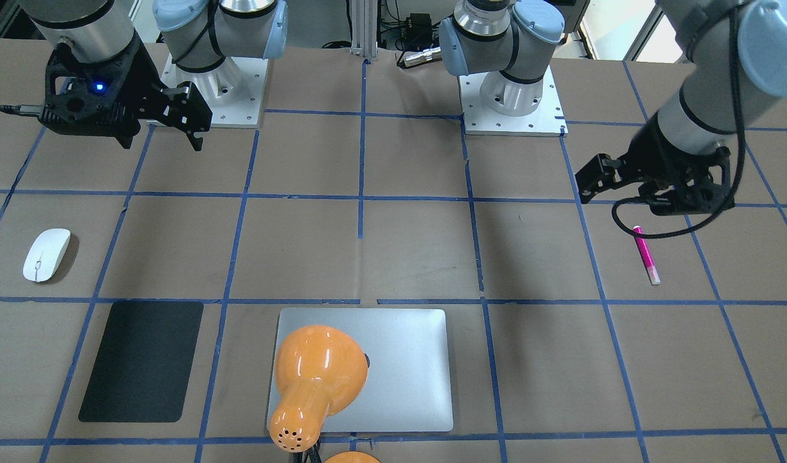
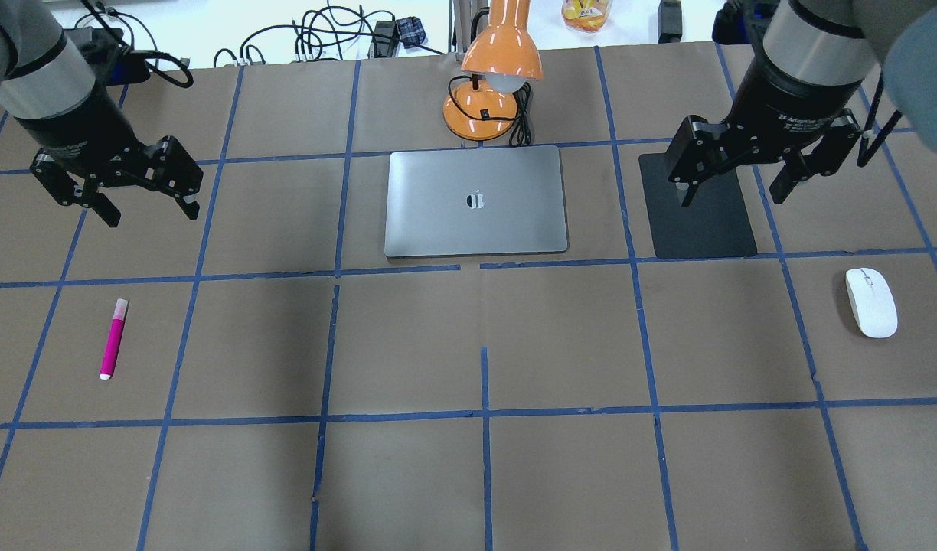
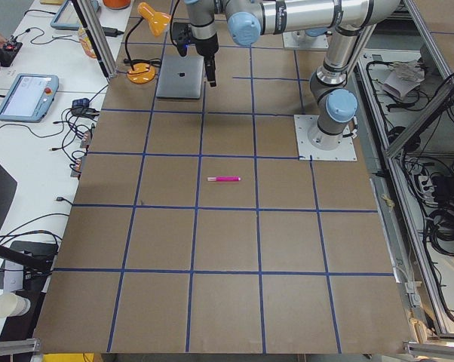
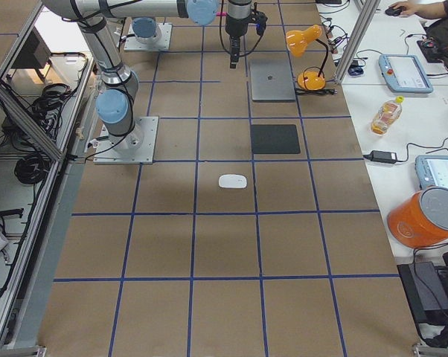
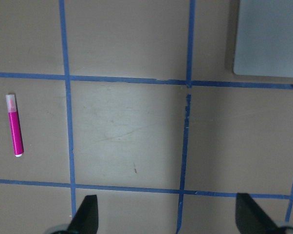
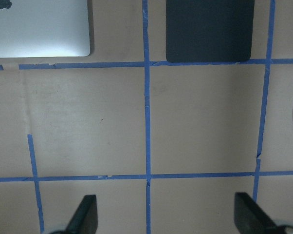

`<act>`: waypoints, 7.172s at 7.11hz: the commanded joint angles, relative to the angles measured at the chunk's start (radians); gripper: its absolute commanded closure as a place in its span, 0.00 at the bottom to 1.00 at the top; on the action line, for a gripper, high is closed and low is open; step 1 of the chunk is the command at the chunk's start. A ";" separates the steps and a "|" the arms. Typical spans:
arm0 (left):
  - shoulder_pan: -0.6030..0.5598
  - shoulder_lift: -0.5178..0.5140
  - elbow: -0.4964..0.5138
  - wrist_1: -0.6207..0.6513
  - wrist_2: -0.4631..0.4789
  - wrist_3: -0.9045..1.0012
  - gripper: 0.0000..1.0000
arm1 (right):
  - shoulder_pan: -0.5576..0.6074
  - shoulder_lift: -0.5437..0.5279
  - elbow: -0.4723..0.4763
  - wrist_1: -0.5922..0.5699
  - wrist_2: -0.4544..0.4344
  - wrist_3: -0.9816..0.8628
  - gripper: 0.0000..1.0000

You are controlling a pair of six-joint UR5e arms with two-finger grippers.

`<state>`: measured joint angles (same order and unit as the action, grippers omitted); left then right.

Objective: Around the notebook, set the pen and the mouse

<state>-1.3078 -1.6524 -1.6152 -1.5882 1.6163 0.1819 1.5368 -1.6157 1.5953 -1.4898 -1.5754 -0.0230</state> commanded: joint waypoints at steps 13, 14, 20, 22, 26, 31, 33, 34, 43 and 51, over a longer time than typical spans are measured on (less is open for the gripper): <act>0.392 -0.250 -0.442 0.794 0.010 0.588 0.12 | -0.526 0.335 0.197 -0.562 -0.034 -0.351 0.00; 0.392 -0.263 -0.442 0.825 0.008 0.600 0.37 | -0.546 0.359 0.266 -0.680 -0.052 -0.388 0.00; 0.371 -0.241 -0.428 0.823 0.005 0.462 1.00 | -0.572 0.439 0.356 -0.819 -0.100 -0.488 0.00; 0.238 -0.213 -0.404 0.766 -0.012 0.142 1.00 | -0.590 0.441 0.357 -0.813 -0.126 -0.494 0.00; -0.179 -0.175 -0.355 0.760 -0.120 -0.748 1.00 | -0.598 0.441 0.357 -0.799 -0.121 -0.495 0.20; -0.658 -0.251 -0.321 0.780 -0.112 -1.744 1.00 | -0.600 0.428 0.348 -0.796 -0.115 -0.494 0.66; -0.663 -0.279 -0.334 0.772 -0.112 -1.826 1.00 | -0.574 0.410 0.321 -0.796 -0.104 -0.491 0.65; -0.665 -0.305 -0.328 0.781 -0.121 -1.924 0.87 | -0.526 0.422 0.281 -0.796 -0.097 -0.483 0.65; -0.452 -0.146 0.044 0.108 -0.168 -0.848 0.00 | -0.112 0.671 -0.098 -0.705 -0.031 -0.057 0.59; -0.347 -0.010 0.166 0.030 -0.041 -0.156 0.00 | -0.116 0.672 -0.084 -0.655 -0.052 -0.060 0.00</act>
<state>-1.6581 -1.6645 -1.4492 -1.6224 1.5246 0.0229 1.4204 -0.9436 1.5109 -2.1489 -1.6256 -0.0875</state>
